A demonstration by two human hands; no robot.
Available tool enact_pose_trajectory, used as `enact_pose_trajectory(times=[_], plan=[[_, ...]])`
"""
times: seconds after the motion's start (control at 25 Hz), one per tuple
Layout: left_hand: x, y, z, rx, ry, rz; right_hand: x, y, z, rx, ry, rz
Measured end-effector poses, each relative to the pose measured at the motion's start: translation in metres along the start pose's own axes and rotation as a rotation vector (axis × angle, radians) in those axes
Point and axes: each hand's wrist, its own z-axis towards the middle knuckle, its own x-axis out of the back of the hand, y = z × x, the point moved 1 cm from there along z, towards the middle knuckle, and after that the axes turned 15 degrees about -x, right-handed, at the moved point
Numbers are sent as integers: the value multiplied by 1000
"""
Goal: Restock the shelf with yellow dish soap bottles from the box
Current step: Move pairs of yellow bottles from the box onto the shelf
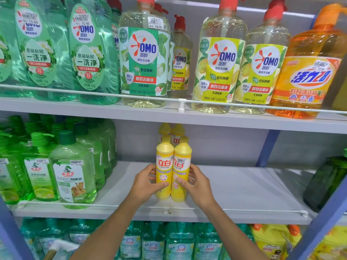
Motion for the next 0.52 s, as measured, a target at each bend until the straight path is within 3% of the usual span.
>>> enact_pose_trajectory(times=[0.12, 0.28, 0.52], plan=[[-1, -6, 0, 44, -50, -3, 8, 4, 3, -42, -106, -21], [-4, -13, -2, 66, -119, 20, -8, 29, 2, -128, -4, -173], [-12, -26, 11, 114, 5, -10, -14, 30, 32, -196, -20, -134]])
